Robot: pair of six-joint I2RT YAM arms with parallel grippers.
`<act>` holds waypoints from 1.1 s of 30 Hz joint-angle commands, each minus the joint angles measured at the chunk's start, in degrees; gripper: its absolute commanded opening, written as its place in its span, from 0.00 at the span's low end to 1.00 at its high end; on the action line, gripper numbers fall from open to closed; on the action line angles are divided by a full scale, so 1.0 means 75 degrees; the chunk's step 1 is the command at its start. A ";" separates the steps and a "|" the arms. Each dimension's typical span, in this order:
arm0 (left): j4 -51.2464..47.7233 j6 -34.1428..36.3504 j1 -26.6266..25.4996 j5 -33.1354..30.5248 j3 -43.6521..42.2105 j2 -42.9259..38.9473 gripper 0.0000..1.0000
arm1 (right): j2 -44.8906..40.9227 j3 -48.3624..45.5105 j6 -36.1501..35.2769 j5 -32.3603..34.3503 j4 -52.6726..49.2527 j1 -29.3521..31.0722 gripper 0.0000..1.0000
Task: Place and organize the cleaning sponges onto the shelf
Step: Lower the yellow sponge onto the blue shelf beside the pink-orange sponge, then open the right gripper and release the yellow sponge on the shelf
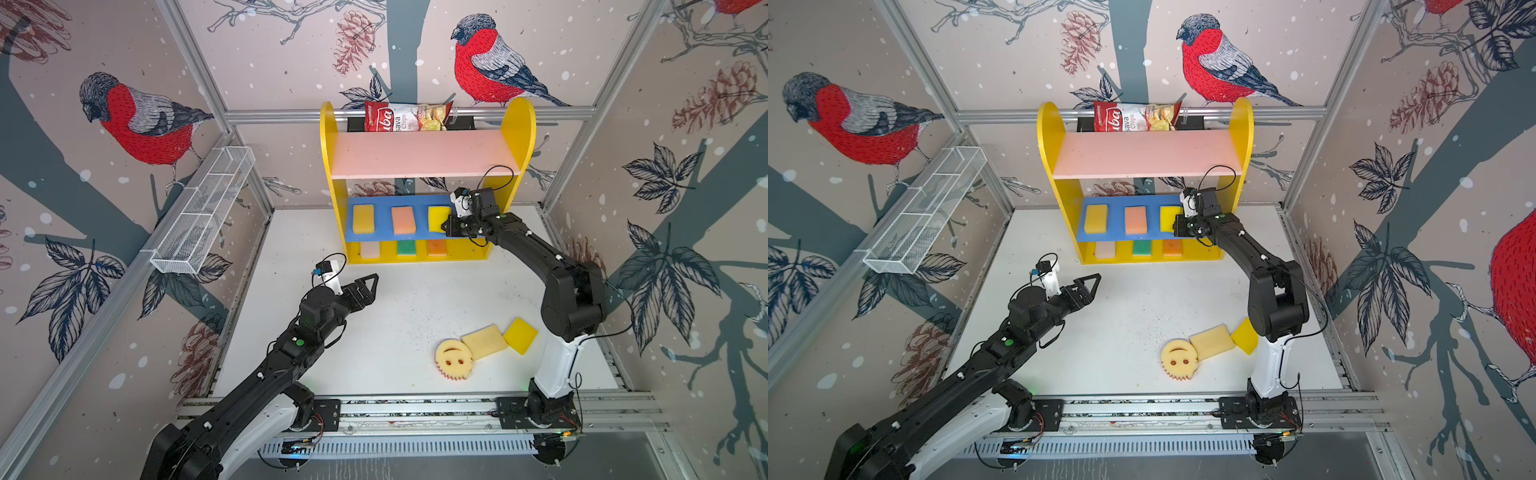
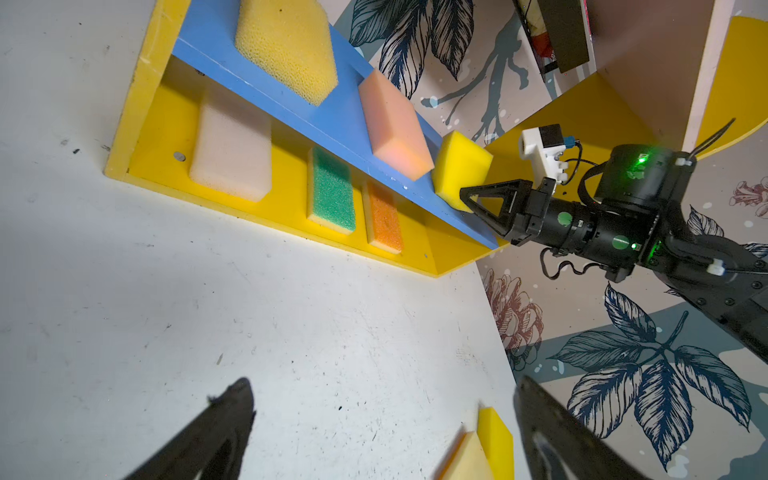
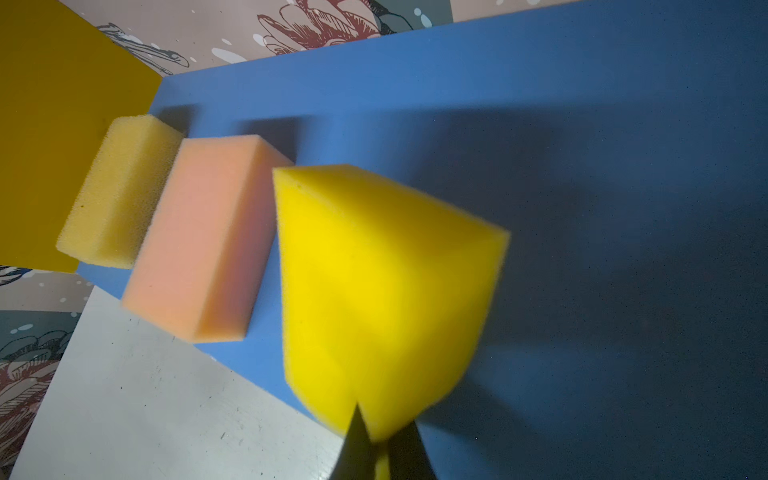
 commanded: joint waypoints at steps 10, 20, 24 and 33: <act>0.0011 -0.0058 0.0021 -0.0084 -0.0116 -0.0182 0.96 | 0.0320 0.0056 0.0221 -0.0087 -0.0092 0.0040 0.41; 0.0113 -0.0093 0.0036 -0.0032 -0.0107 -0.0034 0.96 | 0.0087 -0.0200 0.0363 0.0645 0.0150 0.0023 0.49; 0.0140 -0.0060 0.0036 -0.0043 -0.0109 -0.0013 0.96 | -0.0014 -0.0287 0.0453 0.1110 0.0270 0.0020 0.55; 0.0121 -0.0103 0.0039 -0.0009 -0.0125 -0.0045 0.96 | -0.0341 -0.0243 0.0496 0.1578 0.0498 0.0013 0.62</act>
